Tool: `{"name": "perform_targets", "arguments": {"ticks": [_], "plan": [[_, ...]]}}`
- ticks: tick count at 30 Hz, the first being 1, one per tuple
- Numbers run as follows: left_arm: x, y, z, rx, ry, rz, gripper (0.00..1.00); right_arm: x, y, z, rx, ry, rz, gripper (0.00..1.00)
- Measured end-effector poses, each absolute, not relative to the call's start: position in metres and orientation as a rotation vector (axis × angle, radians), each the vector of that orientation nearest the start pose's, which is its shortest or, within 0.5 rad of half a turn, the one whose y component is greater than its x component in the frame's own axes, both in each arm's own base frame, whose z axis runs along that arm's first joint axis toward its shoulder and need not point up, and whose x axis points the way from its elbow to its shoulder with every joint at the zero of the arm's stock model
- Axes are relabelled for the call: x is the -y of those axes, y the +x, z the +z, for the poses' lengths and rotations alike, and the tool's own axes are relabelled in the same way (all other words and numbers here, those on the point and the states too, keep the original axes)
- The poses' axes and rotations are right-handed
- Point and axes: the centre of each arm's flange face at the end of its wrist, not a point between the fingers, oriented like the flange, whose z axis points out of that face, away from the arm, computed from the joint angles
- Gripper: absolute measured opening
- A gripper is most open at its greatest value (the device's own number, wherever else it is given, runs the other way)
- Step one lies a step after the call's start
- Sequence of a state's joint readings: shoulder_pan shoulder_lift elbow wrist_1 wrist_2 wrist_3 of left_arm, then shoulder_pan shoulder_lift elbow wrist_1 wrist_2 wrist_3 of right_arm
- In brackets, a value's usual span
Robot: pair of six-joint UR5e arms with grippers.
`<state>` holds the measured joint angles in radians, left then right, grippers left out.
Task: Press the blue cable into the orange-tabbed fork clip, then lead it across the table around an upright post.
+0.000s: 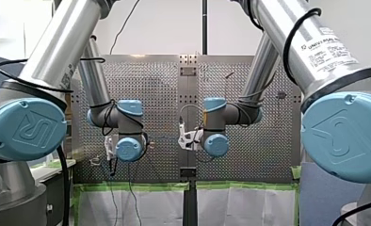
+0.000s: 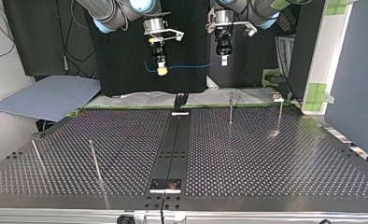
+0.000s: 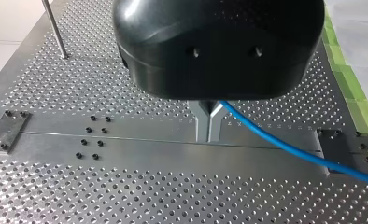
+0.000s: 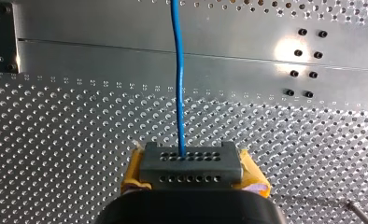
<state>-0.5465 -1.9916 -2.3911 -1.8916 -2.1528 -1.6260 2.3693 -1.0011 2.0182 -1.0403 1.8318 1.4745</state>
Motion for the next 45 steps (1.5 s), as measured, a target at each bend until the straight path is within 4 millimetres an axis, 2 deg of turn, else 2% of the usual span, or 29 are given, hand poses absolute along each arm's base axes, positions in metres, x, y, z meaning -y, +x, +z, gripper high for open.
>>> {"name": "perform_targets", "arguments": {"ticks": [7,15,32,39,45], "plan": [[0.269,0.289,0.08,-1.558,-0.071,-0.02,0.0,0.295,0.458,0.089,0.811,1.592,1.542,0.0],[0.272,0.285,0.068,-1.582,-0.044,-0.015,0.0,0.295,0.457,0.089,0.812,1.596,1.54,0.0],[0.272,0.284,0.067,-1.583,-0.042,-0.015,0.0,0.294,0.457,0.087,0.816,1.601,1.537,0.0],[0.272,0.284,0.067,-1.583,-0.042,-0.015,0.0,0.264,0.46,0.052,0.857,1.702,1.459,0.0],[0.272,0.284,0.067,-1.583,-0.042,-0.015,0.0,0.246,0.45,0.019,0.892,1.785,1.325,0.0]]}}
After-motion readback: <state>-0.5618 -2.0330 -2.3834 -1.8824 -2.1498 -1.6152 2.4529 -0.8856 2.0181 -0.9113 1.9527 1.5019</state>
